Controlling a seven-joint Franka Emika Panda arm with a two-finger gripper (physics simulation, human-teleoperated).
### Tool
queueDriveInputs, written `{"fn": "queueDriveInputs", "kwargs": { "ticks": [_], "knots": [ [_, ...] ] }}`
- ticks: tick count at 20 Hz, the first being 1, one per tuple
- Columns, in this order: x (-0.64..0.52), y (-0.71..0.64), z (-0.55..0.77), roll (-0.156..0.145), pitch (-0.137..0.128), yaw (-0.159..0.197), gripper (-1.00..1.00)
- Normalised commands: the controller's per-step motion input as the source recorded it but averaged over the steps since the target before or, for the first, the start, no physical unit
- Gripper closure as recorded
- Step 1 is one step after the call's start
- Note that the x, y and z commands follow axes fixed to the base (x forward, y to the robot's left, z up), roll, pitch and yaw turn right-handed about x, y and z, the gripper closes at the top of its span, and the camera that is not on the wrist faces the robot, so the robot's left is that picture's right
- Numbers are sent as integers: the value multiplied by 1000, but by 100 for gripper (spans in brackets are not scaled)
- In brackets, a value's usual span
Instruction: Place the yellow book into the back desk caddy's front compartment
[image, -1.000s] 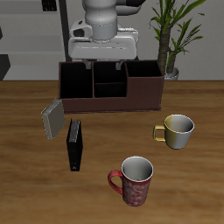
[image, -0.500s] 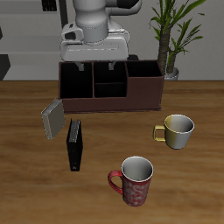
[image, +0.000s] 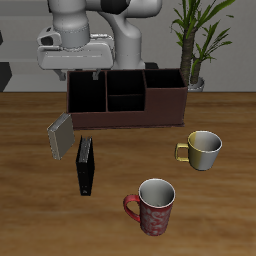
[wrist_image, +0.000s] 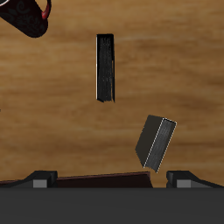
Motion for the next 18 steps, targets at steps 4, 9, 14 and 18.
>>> {"fn": "queueDriveInputs", "kwargs": {
  "ticks": [4, 9, 14, 18],
  "knots": [
    [-110, -549, -7, -14, -20, -53, -100],
    [-73, -680, -34, -55, -39, -54, -100],
    [46, -396, -72, -67, -51, -29, -100],
    [90, -1, -138, -1, -13, -25, -100]
  ]
}}
